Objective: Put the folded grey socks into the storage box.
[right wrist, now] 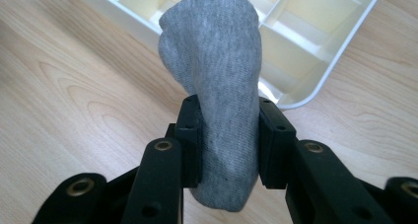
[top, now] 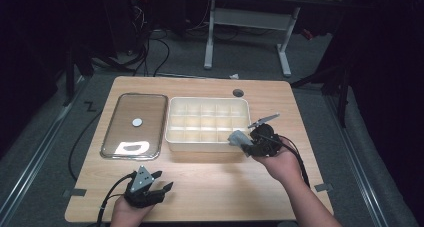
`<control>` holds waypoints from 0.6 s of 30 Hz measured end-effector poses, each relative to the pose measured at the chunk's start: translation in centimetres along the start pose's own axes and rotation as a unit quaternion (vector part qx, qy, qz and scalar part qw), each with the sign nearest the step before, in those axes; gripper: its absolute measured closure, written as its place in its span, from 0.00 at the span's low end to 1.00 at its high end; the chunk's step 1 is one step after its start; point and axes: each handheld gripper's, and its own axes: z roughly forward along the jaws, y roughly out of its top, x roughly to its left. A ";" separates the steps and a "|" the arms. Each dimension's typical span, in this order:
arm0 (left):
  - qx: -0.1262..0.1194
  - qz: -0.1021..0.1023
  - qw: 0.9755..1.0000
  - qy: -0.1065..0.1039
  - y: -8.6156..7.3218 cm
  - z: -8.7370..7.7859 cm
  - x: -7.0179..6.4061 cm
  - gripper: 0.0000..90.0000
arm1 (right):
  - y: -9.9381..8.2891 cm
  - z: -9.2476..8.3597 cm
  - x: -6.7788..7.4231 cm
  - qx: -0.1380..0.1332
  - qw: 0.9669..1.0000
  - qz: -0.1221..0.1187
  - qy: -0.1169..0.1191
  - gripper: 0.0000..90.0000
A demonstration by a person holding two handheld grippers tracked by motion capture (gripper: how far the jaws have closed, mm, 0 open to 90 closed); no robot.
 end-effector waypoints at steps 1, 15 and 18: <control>0.000 0.000 1.000 0.000 0.0 0.0 0.0 0.47 | 0.0 0.0 0.0 0.000 1.000 0.000 0.000 0.76; -0.003 0.001 1.000 0.001 0.0 -0.1 0.0 0.47 | 4.8 2.2 -1.8 0.077 0.996 0.001 -0.036 0.76; -0.003 0.003 1.000 0.001 0.0 -0.1 0.0 0.47 | 5.5 3.4 -1.8 0.103 0.994 0.002 -0.035 0.76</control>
